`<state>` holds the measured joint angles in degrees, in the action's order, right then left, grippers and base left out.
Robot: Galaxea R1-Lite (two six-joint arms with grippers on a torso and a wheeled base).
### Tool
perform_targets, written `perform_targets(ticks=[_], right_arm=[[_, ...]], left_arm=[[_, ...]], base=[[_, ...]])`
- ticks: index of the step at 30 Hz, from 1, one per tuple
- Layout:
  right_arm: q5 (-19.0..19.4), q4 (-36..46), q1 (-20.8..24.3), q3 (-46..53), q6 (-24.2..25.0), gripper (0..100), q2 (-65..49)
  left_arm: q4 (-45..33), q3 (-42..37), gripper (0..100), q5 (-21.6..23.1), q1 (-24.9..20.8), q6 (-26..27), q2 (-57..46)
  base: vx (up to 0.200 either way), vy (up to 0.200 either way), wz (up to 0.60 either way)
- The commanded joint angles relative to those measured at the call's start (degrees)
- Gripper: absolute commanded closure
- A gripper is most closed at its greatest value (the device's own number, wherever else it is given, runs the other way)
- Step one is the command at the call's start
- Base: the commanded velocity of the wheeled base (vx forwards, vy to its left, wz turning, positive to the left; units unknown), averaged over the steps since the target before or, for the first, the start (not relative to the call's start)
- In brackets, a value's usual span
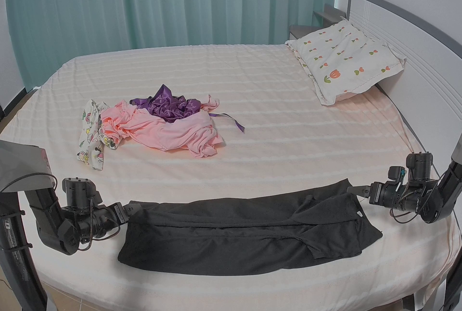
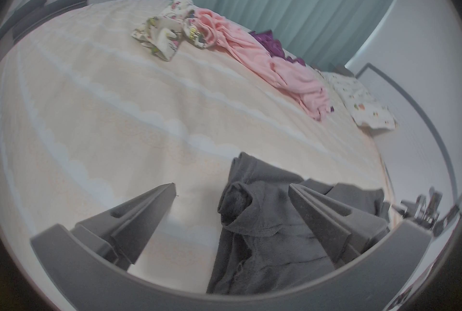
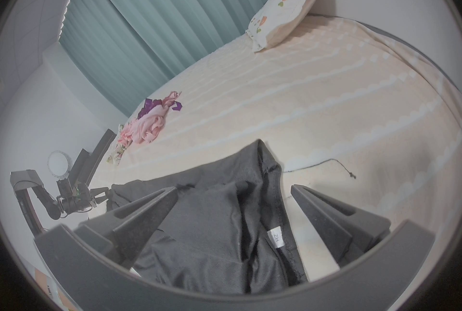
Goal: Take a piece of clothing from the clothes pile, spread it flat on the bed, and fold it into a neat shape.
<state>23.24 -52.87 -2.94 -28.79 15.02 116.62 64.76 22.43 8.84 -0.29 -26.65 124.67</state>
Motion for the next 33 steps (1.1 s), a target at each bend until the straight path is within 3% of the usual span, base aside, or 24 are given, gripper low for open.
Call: perform_targets(ticks=[1, 11, 14, 23, 24, 33], right_arm=[[0.1, 0.0, 0.8, -1.0, 1.1, 0, -1.3], [0.0, 0.0, 4.4, -4.1, 1.2, 0, 4.9], [-0.1, -0.1, 5.3, -4.8, 0.6, 0, 6.8], [-0.6, 0.0, 6.5, -5.3, 0.2, 0, 7.1], [-0.7, -0.1, 6.5, -5.3, 0.1, 100, 7.1], [-3.5, -0.3, 6.5, -4.0, -3.3, 100, 6.5]], left_arm=[[-0.2, -0.8, 0, 0.3, 1.6, -6.6, -5.8], [-0.4, -0.5, 0, 0.5, 0.0, -20.7, -6.8], [-0.4, 0.3, 0, 0.4, -2.0, -27.8, -5.9], [0.2, -0.4, 0, 0.3, -1.6, -28.6, -5.1], [0.2, -0.4, 0, 0.3, -1.6, -28.6, -5.1], [0.2, -0.6, 0, 0.4, -1.6, -28.6, -5.0]], base=[[0.000, 0.000, 0.00], [0.000, 0.000, 0.00], [0.000, 0.000, 0.00], [0.000, 0.000, 0.00], [0.000, 0.000, 0.00], [0.000, 0.000, 0.00]])
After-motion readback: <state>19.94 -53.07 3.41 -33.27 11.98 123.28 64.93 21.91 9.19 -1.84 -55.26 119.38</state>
